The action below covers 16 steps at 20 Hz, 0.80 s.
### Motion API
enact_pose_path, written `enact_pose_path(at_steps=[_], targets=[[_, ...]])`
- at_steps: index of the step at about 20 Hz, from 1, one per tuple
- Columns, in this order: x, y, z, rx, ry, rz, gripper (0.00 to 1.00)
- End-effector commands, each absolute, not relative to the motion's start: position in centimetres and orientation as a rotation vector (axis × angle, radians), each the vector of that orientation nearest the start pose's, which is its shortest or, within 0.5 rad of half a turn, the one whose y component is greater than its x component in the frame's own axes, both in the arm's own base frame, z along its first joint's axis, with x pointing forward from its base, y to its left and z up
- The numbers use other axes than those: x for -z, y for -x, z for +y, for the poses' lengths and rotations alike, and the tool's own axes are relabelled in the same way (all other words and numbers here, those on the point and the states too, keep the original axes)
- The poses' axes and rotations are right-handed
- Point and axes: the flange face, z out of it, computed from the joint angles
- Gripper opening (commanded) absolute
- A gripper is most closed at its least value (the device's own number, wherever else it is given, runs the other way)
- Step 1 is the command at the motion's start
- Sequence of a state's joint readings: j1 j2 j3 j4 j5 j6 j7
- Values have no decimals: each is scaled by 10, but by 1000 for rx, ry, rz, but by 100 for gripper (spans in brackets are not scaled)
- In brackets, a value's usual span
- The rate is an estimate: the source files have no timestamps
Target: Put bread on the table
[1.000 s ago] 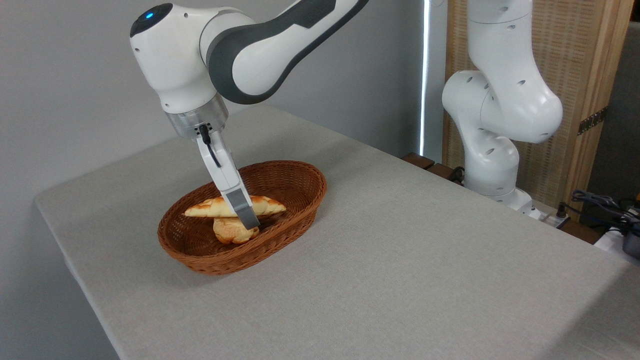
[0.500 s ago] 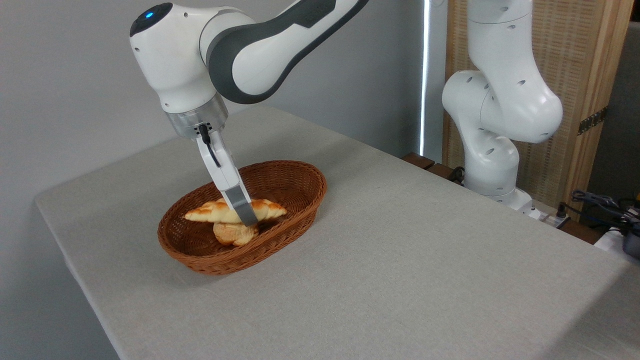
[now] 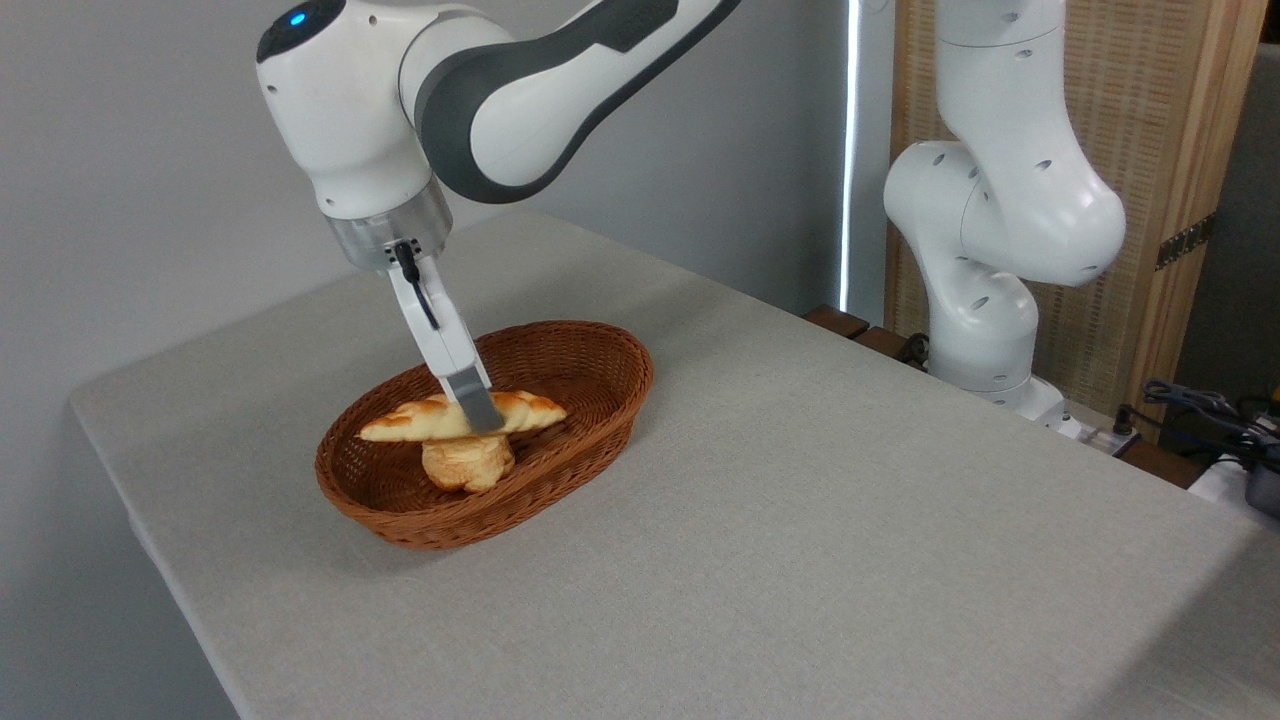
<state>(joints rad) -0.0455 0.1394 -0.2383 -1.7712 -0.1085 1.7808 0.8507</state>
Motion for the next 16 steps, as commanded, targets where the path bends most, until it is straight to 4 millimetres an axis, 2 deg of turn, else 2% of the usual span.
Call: enact_pose_path(at_steps=[1,6,9,12,13,16], targets=[[-497,-573,-151,-25,2905,1661,33],[-526,-569,-113,0,2950,1567,36],[-534,-563,-69,-69,2992,1498,37],[-533,-565,-37,-74,3029,1417,39],[-526,-564,-33,-102,3036,1414,39],[-503,-568,0,-164,3085,1331,45]])
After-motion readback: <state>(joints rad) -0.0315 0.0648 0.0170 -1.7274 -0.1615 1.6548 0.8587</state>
